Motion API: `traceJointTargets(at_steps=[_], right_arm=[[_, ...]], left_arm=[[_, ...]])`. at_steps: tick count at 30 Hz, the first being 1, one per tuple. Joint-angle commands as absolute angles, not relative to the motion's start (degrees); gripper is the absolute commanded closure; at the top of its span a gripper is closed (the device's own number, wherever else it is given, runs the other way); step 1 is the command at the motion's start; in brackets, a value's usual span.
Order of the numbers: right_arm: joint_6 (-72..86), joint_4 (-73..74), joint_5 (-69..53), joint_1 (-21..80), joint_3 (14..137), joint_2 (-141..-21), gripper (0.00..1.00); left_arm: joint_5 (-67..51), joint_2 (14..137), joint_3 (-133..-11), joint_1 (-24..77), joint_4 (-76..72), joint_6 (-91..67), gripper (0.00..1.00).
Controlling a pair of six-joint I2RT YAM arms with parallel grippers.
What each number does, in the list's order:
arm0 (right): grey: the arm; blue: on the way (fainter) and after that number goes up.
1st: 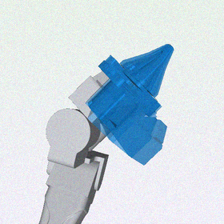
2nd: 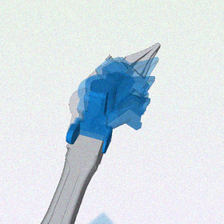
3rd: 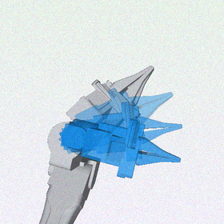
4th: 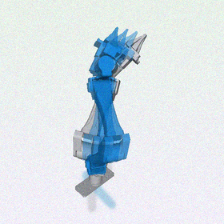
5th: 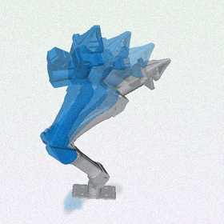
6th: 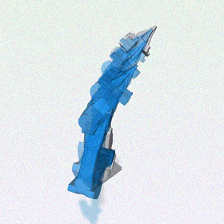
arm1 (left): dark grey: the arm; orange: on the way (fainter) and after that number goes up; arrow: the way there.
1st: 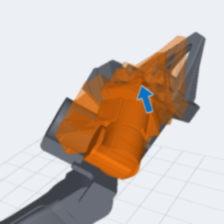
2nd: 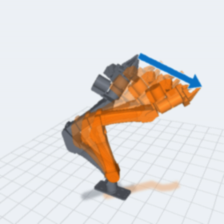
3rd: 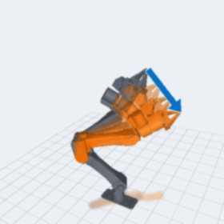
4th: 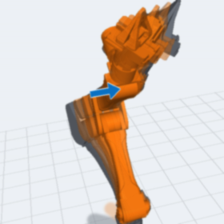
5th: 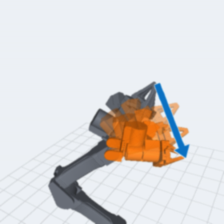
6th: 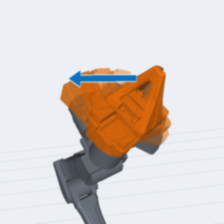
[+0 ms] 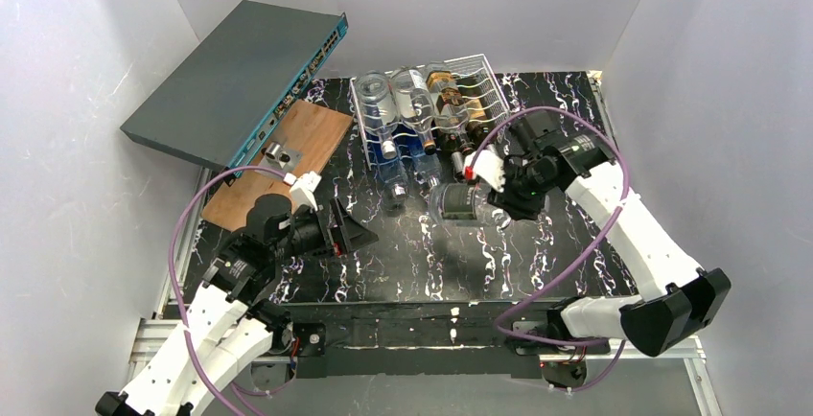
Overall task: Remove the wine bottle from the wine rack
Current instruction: Place the wine bottle at the center of the board.
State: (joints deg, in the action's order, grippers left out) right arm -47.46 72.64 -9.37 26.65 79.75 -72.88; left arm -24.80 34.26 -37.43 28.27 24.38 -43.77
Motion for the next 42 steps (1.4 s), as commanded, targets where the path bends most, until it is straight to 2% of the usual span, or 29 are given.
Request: traceJointTargets(at_steps=[1,21,37,42], right_arm=[[-56.0,70.6,-7.2,33.1,85.4,-72.9,0.99],[-60.8,77.0,27.8,62.7,87.9,-83.7,0.99],[-61.6,81.6,36.7,68.7,89.6,-92.3,0.98],[-61.4,81.6,36.9,69.5,90.0,-94.0,0.91]], left_arm=[[-22.3,34.7,-36.4,28.6,22.5,-48.2,0.02],[-18.6,34.1,-33.4,28.7,25.7,-47.9,0.02],[-16.7,30.6,-31.6,28.8,29.7,-45.9,0.02],[-16.6,30.1,-31.3,28.8,30.0,-45.7,0.02]])
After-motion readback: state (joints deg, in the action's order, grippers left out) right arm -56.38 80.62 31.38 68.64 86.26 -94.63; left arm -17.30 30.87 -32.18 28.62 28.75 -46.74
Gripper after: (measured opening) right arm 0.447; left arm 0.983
